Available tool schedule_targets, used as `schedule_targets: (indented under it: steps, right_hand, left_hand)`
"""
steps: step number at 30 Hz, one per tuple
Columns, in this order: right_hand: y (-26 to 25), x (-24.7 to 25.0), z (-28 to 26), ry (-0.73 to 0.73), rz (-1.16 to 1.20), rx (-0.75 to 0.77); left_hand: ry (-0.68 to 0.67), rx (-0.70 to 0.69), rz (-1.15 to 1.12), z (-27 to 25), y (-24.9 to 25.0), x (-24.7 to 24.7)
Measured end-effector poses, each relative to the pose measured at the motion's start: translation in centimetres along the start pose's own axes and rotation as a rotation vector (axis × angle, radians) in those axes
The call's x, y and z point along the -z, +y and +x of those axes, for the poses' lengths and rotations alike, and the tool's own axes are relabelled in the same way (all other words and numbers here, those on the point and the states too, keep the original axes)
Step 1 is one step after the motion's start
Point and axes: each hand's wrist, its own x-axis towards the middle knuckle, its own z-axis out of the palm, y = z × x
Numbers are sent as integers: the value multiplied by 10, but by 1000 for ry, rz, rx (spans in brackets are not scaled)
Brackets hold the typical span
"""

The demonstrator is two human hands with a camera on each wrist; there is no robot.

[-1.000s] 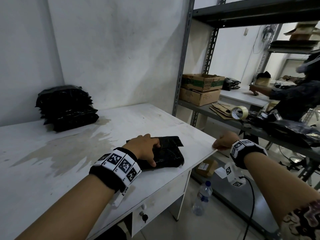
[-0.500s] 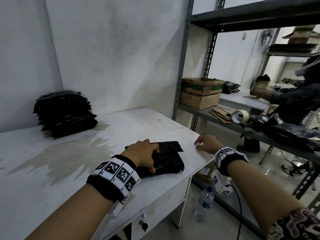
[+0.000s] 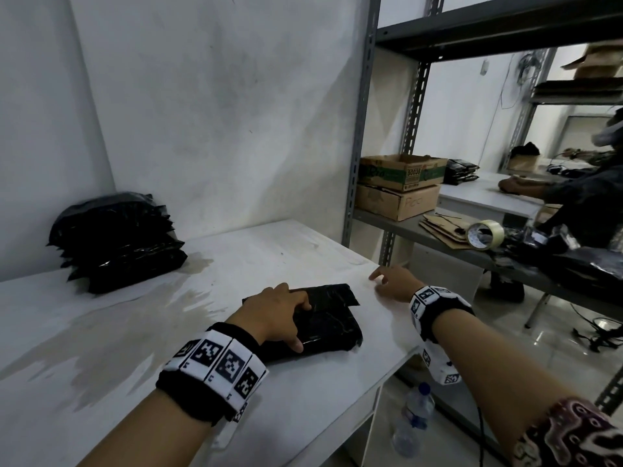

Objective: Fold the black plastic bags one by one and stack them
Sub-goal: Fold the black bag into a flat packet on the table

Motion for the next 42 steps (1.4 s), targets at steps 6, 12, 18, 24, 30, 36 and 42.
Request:
schedule_targets:
  steps: [6, 12, 18, 24, 30, 36, 42]
  right_hand:
    - [0, 23, 19, -184, 0, -41]
    - [-13, 17, 30, -129, -138, -25]
    - [-14, 13, 44, -98, -185, -54]
    - [-11, 17, 58, -51, -236, -3]
    - [-12, 20, 59, 22, -190, 43]
    - [-10, 19, 63, 90, -181, 65]
    - [-11, 22, 63, 74, -159, 55]
  left_hand:
    - [-38, 13, 14, 6, 1, 3]
    - [-48, 6, 39, 9, 3, 4]
    - [-38, -15, 49, 9, 2, 5]
    - [-33, -26, 64, 10, 2, 3]
    - [-30, -32, 77, 12, 2, 3]
    - [-27, -33, 81, 12, 3, 3]
    - [-29, -32, 88, 12, 3, 3]
